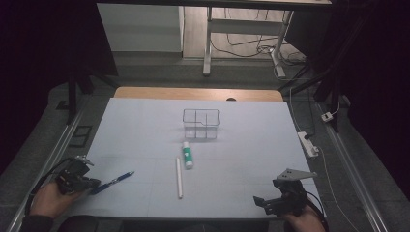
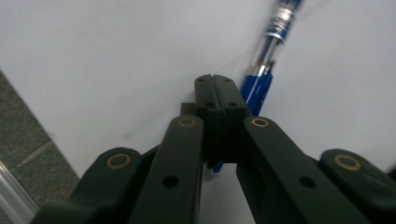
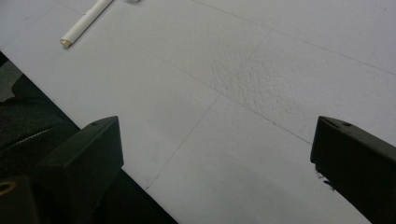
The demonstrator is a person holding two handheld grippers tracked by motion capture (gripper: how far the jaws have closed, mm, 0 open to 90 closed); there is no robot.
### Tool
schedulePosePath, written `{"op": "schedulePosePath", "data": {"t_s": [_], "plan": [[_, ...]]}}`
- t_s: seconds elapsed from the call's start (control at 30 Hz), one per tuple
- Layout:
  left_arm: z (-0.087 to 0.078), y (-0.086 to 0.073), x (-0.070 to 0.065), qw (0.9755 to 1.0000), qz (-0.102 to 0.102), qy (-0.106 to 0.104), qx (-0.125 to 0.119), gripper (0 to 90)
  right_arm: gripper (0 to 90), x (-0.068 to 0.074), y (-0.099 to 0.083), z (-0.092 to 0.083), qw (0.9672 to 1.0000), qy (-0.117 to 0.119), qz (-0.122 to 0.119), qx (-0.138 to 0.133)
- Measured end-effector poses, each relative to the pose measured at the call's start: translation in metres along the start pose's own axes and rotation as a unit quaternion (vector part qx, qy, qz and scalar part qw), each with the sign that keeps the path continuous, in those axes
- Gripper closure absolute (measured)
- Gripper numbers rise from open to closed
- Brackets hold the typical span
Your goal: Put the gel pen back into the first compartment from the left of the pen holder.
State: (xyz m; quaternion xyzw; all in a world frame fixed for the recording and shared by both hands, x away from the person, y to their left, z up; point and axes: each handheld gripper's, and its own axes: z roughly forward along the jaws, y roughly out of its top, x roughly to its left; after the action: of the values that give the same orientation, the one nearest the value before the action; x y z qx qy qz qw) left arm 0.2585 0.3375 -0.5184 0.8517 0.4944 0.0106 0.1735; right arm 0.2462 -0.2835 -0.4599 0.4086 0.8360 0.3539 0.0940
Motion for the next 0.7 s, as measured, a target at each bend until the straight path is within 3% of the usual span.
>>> {"op": "schedulePosePath", "data": {"t_s": [0.13, 0.2, 0.33, 0.43, 0.5, 0.57, 0.7], "plan": [[-0.002, 0.000, 0.002, 0.9999, -0.008, 0.005, -0.007, 88.6, 2.1, 0.000, 0.000, 0.001, 1.0000, 0.002, -0.002, 0.000], [-0.005, 0.001, 0.003, 0.9996, -0.014, 0.006, -0.022, 81.8, 2.1, 0.000, 0.000, 0.001, 1.0000, 0.002, -0.003, 0.000], [-0.011, 0.009, -0.001, 0.9989, -0.018, 0.011, -0.042, 59.1, 2.1, 0.000, 0.000, 0.001, 1.0000, 0.002, -0.001, 0.002], [-0.011, 0.017, -0.008, 0.9987, -0.002, 0.008, -0.050, 51.1, 2.1, 0.000, 0.000, 0.001, 1.0000, 0.002, -0.002, 0.001], [-0.010, 0.023, -0.013, 0.9986, 0.009, 0.011, -0.050, 38.6, 2.1, 0.000, 0.000, 0.001, 1.0000, 0.002, -0.002, 0.002], [-0.009, 0.026, -0.016, 0.9983, 0.021, 0.012, -0.053, 33.0, 2.1, 0.000, 0.000, 0.001, 1.0000, 0.004, -0.003, 0.002], [-0.005, 0.036, -0.018, 0.9981, 0.021, -0.006, -0.058, 20.3, 2.1, 0.000, 0.000, 0.001, 1.0000, 0.003, -0.003, 0.003]]}}
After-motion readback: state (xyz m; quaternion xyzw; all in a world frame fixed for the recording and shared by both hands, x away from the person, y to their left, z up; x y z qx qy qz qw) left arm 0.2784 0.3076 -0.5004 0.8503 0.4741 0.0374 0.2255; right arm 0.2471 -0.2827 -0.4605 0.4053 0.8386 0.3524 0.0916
